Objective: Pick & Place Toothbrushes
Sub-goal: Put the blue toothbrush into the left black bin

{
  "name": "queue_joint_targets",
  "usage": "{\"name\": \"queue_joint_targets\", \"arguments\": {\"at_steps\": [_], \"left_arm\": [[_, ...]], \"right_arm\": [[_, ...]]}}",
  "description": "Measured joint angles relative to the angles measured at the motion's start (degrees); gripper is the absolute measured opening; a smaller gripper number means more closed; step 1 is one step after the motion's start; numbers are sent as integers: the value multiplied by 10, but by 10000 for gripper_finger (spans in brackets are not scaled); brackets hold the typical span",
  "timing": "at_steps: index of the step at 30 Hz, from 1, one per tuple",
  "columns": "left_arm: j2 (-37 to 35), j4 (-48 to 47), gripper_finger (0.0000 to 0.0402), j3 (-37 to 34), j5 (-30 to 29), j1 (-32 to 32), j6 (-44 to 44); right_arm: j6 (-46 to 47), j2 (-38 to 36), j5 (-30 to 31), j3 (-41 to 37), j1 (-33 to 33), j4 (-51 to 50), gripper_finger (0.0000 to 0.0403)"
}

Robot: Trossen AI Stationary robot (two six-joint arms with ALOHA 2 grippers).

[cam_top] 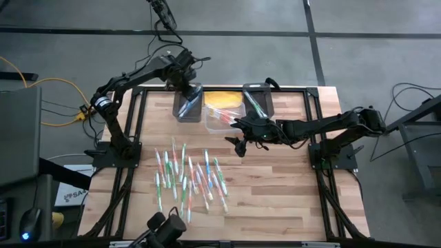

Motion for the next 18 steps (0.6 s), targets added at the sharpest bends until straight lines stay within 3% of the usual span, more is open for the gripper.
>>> {"name": "queue_joint_targets", "arguments": {"at_steps": [18], "left_arm": [[0, 124, 113, -67, -1, -3, 33]], "right_arm": [[8, 0, 0, 0, 0, -5, 291]]}}
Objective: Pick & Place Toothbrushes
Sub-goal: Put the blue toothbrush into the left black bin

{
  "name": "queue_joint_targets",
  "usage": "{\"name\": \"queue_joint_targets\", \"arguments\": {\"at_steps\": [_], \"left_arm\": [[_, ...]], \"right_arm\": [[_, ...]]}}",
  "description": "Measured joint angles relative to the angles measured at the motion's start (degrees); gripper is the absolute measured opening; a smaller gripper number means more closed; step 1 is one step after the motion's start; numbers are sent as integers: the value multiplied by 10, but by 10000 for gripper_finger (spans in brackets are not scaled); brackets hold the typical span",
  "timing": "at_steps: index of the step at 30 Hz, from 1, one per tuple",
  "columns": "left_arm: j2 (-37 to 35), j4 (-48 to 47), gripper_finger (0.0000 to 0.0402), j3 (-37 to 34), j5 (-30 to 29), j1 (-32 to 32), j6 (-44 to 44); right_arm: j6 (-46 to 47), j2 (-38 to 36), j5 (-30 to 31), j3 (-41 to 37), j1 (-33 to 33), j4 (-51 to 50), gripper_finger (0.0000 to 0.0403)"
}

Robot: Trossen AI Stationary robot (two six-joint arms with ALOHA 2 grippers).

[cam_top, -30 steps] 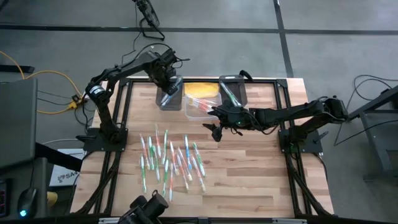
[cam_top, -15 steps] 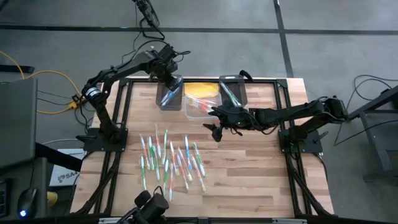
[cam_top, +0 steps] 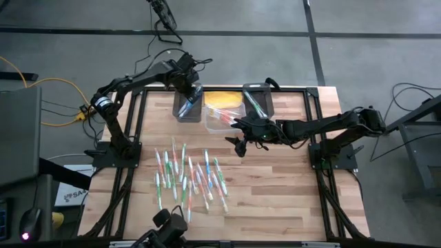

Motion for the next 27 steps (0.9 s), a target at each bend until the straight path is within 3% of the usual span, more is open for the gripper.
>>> {"name": "queue_joint_targets", "arguments": {"at_steps": [10, 15, 27], "left_arm": [[0, 47, 113, -26, -3, 0, 16], [6, 74, 113, -47, -44, 0, 22], [12, 109, 113, -69, -46, 0, 26]], "right_arm": [[-4, 0, 0, 0, 0, 0, 291], [-6, 6, 0, 0, 0, 1, 291], [-4, 17, 0, 0, 0, 2, 291]]}}
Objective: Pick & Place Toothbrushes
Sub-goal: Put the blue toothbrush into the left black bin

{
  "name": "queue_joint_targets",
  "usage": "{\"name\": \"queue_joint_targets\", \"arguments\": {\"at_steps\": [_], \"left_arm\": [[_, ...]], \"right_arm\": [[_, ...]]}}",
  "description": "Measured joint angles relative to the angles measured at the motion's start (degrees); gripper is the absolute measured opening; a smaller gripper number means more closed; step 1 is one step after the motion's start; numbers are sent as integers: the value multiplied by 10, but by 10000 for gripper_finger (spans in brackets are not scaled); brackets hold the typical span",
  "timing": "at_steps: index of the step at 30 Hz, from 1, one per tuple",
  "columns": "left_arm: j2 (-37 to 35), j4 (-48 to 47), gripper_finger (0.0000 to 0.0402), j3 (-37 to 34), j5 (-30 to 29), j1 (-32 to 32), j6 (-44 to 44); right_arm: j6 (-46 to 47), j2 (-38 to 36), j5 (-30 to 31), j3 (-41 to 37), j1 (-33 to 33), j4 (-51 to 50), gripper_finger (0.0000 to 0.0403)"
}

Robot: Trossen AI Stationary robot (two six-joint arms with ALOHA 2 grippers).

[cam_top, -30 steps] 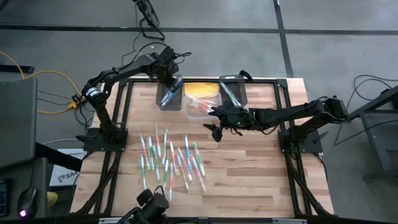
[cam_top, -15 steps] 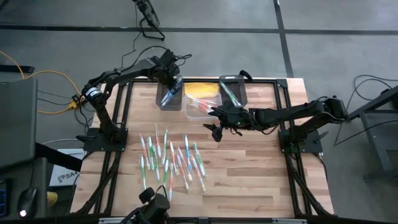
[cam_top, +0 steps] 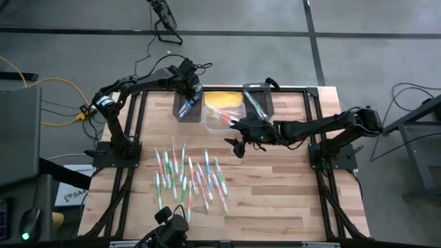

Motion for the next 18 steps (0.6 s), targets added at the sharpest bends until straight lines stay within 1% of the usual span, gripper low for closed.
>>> {"name": "queue_joint_targets", "arguments": {"at_steps": [5, 12, 15, 18], "left_arm": [[2, -5, 113, 0, 0, 0, 0], [27, -1, 110, 0, -7, 0, 0], [29, -4, 86, 0, -7, 0, 3], [28, -7, 40, 0, -10, 0, 3]], "right_arm": [[1, 0, 0, 0, 0, 0, 291], [4, 0, 0, 0, 0, 0, 291], [4, 0, 0, 0, 0, 0, 291], [4, 0, 0, 0, 0, 0, 291]]}}
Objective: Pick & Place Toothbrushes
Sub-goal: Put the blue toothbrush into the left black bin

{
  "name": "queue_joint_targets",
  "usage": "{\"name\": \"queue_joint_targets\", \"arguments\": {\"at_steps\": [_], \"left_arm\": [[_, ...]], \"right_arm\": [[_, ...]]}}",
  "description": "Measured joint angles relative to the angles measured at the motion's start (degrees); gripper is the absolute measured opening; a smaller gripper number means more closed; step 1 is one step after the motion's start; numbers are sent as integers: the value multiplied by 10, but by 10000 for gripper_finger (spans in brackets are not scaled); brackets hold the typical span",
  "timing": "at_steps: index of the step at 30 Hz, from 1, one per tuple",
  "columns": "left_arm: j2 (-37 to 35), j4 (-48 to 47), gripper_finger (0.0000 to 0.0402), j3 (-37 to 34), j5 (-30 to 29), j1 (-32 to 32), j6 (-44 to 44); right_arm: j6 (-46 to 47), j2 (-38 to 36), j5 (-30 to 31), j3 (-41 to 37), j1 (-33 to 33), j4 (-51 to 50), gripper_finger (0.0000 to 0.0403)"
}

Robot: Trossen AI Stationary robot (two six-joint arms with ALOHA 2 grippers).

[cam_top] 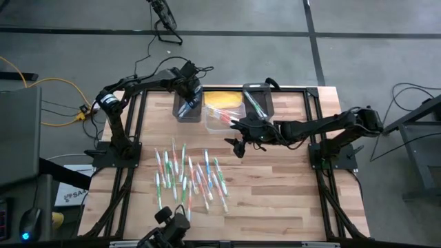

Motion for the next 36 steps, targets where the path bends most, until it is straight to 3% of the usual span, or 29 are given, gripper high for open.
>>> {"name": "queue_joint_targets", "arguments": {"at_steps": [2, 6, 16, 25, 29, 36], "left_arm": [[-4, -4, 15, 0, -3, 0, 1], [-6, -17, 16, 1, -5, 0, 2], [-8, -185, 1, 81, -5, 0, -25], [8, -191, 1, 77, 8, 0, -33], [7, -192, 21, 82, -8, 0, -32], [7, -224, 93, 115, -12, -5, -29]], "right_arm": [[0, 0, 0, 0, 0, 0, 291], [0, 0, 0, 0, 0, 0, 291], [0, 0, 0, 0, 0, 0, 291], [0, -1, 0, 0, 0, 0, 291], [0, -1, -2, 0, 0, 0, 291], [3, -1, -2, 0, 0, 0, 291]]}}
